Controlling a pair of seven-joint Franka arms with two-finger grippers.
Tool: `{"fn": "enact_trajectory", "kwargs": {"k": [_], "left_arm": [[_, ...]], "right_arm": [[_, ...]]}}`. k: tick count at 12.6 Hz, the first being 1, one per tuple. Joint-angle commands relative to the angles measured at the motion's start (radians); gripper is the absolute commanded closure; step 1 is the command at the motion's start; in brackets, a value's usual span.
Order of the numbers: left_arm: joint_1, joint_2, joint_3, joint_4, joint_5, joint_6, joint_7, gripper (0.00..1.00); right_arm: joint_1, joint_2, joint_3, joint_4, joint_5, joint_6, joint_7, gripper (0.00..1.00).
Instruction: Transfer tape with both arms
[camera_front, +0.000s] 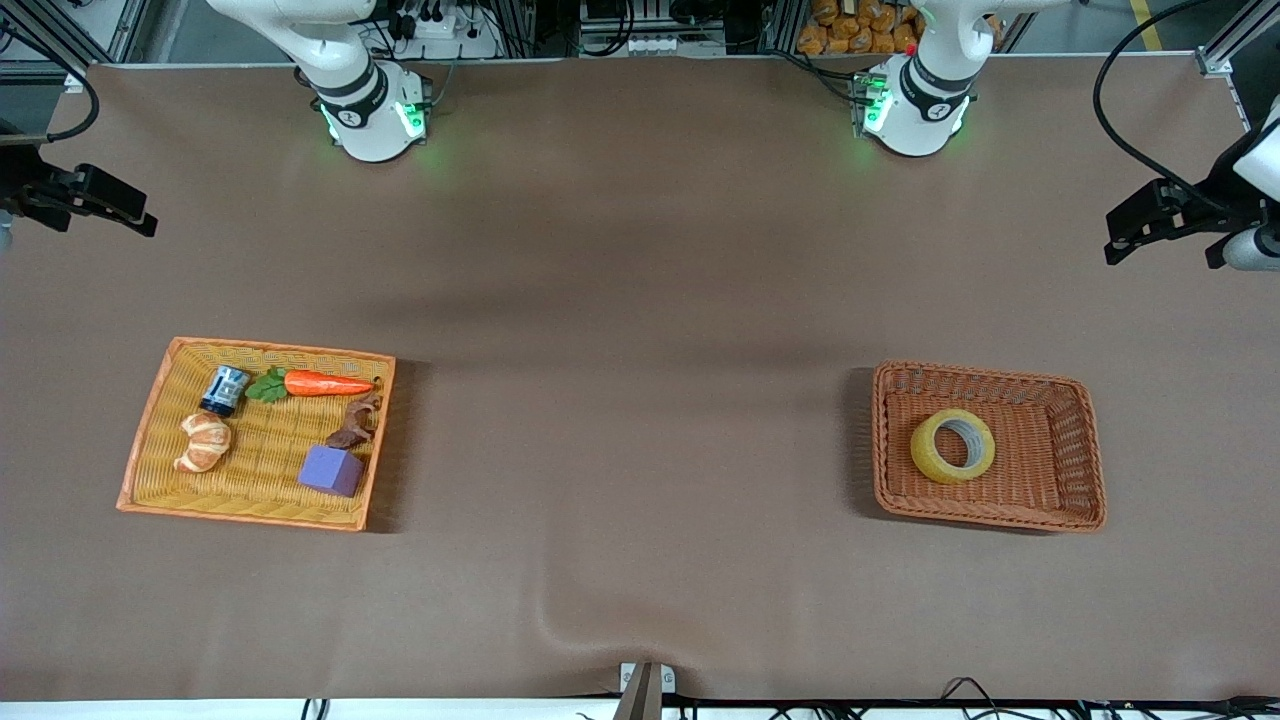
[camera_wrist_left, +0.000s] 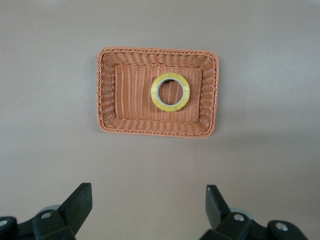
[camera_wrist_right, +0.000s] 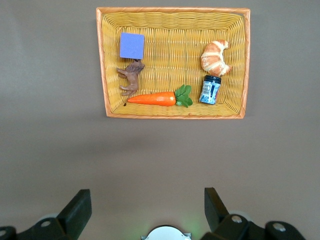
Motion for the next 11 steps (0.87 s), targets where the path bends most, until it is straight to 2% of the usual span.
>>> {"fn": "enact_trajectory", "kwargs": {"k": [1,11], "left_arm": [[-0.002,-0.016,-0.002,-0.015,0.001,-0.011,-0.019,0.0],[0.0,-0.02,-0.002,-0.049,-0.004,-0.017,-0.021,0.0]], "right_arm": [[0.009,-0.024,-0.005,-0.014,0.012,0.0,0.02,0.0],[0.02,-0.025,-0.005,-0.017,0.012,0.0,0.021,0.0]]}}
